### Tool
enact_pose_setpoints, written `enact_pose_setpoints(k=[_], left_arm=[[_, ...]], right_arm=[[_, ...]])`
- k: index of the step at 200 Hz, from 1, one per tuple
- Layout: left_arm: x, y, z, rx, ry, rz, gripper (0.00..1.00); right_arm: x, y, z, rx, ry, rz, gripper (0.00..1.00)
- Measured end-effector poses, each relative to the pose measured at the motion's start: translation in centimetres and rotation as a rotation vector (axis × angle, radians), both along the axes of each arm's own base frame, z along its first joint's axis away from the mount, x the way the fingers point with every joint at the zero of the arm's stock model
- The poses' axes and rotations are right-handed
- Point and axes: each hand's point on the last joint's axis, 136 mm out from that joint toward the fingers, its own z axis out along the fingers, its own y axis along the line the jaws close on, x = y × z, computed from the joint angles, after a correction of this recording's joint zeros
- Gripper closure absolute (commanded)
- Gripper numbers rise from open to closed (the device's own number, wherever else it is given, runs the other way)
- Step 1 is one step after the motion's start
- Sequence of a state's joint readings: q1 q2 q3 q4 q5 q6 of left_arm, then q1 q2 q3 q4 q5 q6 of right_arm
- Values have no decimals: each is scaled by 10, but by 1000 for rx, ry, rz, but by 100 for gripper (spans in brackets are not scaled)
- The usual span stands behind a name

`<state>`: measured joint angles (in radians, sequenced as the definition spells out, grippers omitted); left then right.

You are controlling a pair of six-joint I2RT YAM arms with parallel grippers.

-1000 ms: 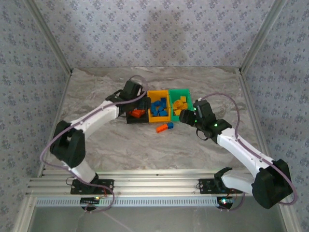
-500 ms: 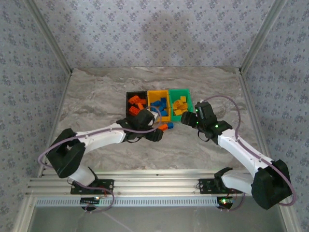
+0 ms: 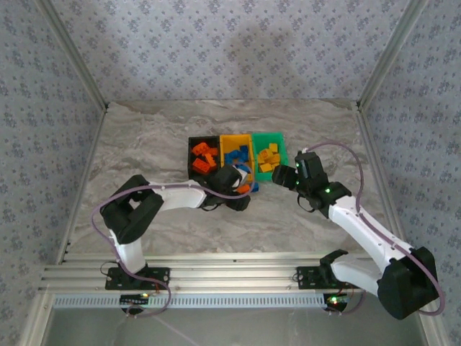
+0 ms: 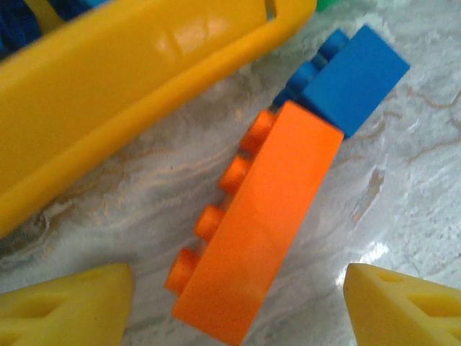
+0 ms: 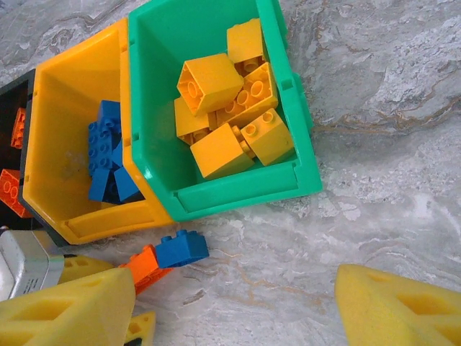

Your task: Sort the legos into containers by color

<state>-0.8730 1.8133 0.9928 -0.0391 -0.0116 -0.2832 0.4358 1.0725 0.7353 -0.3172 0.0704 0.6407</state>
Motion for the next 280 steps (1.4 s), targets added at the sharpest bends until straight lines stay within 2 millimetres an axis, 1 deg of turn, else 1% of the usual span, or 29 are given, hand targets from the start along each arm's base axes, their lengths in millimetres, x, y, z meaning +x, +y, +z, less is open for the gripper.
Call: enact_pose_setpoints(k=[13,35,56,89,108,130,143,157,171,191,201,204,217,231,247,253,265,280], left_arm=[[4,-3,0,-1,-17,-5,26],[9,-5,-4,9,-38,-15,35],[8,-7,-3,4,-42,-25,45],[-1,-11,-5,2,-46,-54,65],[-9,-10,-6,0,-39,-62,71],[-26,-8,-3,-3,-34,-83,75],[-36,-7,3,-15,-35,-92,75],[-47,-4,16,-44,-42,-92,75],[-53,1,37,-88,-64,-75,76],[-51,13,72,-139,-112,-25,74],[-44,22,92,-162,-144,15,74],[-42,23,95,-166,-146,24,73],[-25,37,114,-174,-172,94,72],[4,56,132,-171,-194,192,72],[43,81,148,-160,-214,323,73],[57,89,151,-157,-219,367,73],[84,105,151,-147,-212,441,74],[113,120,138,-120,-183,515,74]], right_arm=[[0,-1,0,0,-1,-2,24],[0,-1,0,0,0,-2,24],[-1,-2,-1,0,1,-3,24],[-2,-3,-1,1,0,-6,24],[-3,-4,-3,1,4,-9,24],[-3,-4,-4,5,7,-12,24],[-3,-5,-4,6,7,-14,25],[-3,-5,-4,7,6,-14,25],[-4,-5,-4,7,7,-13,25],[-5,-6,-8,4,16,-14,25],[-6,-7,-10,3,19,-16,25],[-6,-7,-10,2,19,-16,25],[-6,-8,-10,2,20,-18,24],[-6,-8,-10,2,20,-18,24],[-6,-8,-11,2,22,-19,25],[-6,-8,-11,2,22,-20,25],[-6,-8,-12,2,25,-21,25],[-7,-9,-14,0,30,-22,25]])
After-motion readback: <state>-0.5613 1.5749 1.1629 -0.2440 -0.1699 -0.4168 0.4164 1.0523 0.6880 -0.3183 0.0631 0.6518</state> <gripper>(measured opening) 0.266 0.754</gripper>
